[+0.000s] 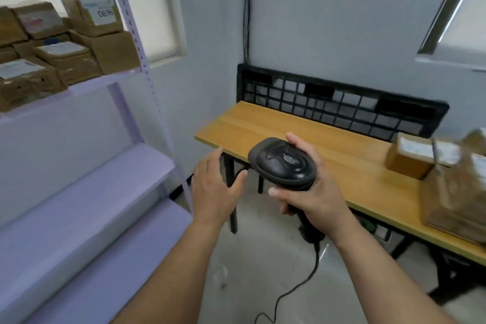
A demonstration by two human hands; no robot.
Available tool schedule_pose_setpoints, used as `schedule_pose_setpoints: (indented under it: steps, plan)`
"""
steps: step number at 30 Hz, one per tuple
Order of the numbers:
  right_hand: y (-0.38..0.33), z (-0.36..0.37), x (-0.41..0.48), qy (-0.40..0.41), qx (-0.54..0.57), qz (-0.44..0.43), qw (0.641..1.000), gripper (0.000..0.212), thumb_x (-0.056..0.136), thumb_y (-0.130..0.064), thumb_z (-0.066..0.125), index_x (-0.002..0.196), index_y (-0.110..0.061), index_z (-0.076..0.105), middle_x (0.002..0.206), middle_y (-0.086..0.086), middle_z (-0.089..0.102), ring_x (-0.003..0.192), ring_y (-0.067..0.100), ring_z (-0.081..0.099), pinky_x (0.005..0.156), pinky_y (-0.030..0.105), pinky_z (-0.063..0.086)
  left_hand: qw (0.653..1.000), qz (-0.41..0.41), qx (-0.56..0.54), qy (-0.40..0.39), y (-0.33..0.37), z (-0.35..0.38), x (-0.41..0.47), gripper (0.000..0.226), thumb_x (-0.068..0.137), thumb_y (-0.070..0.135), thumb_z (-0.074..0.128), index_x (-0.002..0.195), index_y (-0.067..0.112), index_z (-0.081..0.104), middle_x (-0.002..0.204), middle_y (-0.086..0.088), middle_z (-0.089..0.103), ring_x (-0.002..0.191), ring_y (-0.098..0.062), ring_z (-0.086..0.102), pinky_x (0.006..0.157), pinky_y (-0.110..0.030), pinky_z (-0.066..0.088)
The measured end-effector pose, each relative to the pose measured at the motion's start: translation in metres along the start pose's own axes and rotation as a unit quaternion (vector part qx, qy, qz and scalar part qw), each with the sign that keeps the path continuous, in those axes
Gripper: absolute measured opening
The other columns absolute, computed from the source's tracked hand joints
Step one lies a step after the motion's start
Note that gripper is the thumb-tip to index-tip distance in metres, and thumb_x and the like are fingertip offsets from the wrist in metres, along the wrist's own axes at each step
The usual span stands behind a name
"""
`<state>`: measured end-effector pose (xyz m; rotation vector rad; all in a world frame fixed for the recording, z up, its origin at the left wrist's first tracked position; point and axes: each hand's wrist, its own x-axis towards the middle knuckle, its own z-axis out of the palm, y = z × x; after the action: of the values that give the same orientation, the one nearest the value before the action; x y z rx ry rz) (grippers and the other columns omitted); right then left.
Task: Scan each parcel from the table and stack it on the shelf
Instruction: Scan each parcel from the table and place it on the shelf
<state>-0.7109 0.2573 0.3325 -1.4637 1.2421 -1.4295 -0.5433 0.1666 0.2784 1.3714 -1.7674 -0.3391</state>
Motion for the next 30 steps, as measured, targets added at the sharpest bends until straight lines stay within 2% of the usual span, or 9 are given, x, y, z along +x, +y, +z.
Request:
schedule_pose_setpoints:
  steps: [5, 12, 14, 17, 21, 25, 30]
  plan:
    - [0.005, -0.082, -0.040, 0.054, -0.018, 0.012, 0.998, 0.090, 0.070, 0.006, 0.080, 0.138, -0.039, 0.041, 0.121, 0.002, 0.060, 0.056, 0.012, 0.063, 0.046, 0.028, 0.052, 0.997, 0.024, -0.031, -0.060, 0.065, 0.069, -0.030, 0.067, 0.081, 0.033, 0.075, 0.137, 0.008, 0.047, 0.131, -0.012, 0.053, 0.123, -0.031, 0.047, 0.100, -0.042, 0.038]
    - [0.011, -0.185, -0.088, 0.127, -0.040, 0.033, 0.991, 0.090, 0.067, -0.007, 0.084, 0.139, -0.042, 0.043, 0.120, -0.003, 0.062, 0.056, 0.026, 0.064, 0.051, 0.043, 0.057, 0.986, 0.045, -0.073, -0.142, 0.148, 0.145, -0.067, 0.068, 0.086, 0.041, 0.067, 0.144, 0.018, 0.038, 0.140, -0.003, 0.045, 0.132, -0.020, 0.037, 0.108, -0.036, 0.029]
    - [0.009, -0.205, -0.100, 0.150, -0.044, 0.037, 0.987, 0.088, 0.065, -0.011, 0.083, 0.137, -0.042, 0.043, 0.121, -0.001, 0.061, 0.054, 0.022, 0.064, 0.051, 0.039, 0.057, 0.982, 0.058, -0.080, -0.159, 0.167, 0.161, -0.072, 0.068, 0.087, 0.042, 0.065, 0.144, 0.018, 0.038, 0.140, -0.001, 0.044, 0.132, -0.018, 0.037, 0.108, -0.034, 0.028]
    - [0.010, -0.233, -0.115, 0.189, -0.046, 0.046, 0.980, 0.089, 0.068, 0.000, 0.081, 0.138, -0.040, 0.043, 0.120, -0.001, 0.062, 0.052, 0.024, 0.063, 0.051, 0.034, 0.056, 0.974, 0.076, -0.092, -0.192, 0.193, 0.182, -0.076, 0.068, 0.087, 0.044, 0.063, 0.145, 0.019, 0.036, 0.142, 0.000, 0.043, 0.132, -0.017, 0.036, 0.110, -0.037, 0.031]
    - [0.014, -0.266, -0.131, 0.238, -0.055, 0.058, 0.968, 0.091, 0.069, 0.004, 0.083, 0.141, -0.037, 0.043, 0.124, 0.003, 0.060, 0.052, 0.026, 0.063, 0.049, 0.032, 0.054, 0.963, 0.102, -0.100, -0.228, 0.224, 0.211, -0.076, 0.067, 0.089, 0.047, 0.059, 0.146, 0.021, 0.034, 0.144, 0.000, 0.040, 0.134, -0.017, 0.034, 0.110, -0.033, 0.029]
    - [0.016, -0.297, -0.142, 0.278, -0.062, 0.073, 0.956, 0.090, 0.063, -0.009, 0.082, 0.137, -0.044, 0.044, 0.124, 0.003, 0.059, 0.056, 0.020, 0.066, 0.049, 0.031, 0.054, 0.949, 0.110, -0.123, -0.270, 0.256, 0.241, -0.074, 0.066, 0.092, 0.048, 0.055, 0.148, 0.023, 0.031, 0.147, -0.001, 0.037, 0.136, -0.015, 0.030, 0.110, -0.033, 0.027]
    - [0.024, -0.336, -0.149, 0.322, -0.081, 0.097, 0.938, 0.089, 0.067, -0.005, 0.085, 0.132, -0.053, 0.047, 0.120, 0.007, 0.062, 0.051, 0.032, 0.063, 0.050, 0.035, 0.054, 0.932, 0.122, -0.140, -0.310, 0.288, 0.280, -0.069, 0.064, 0.094, 0.047, 0.051, 0.149, 0.022, 0.029, 0.150, 0.002, 0.034, 0.138, -0.014, 0.028, 0.109, -0.030, 0.027]
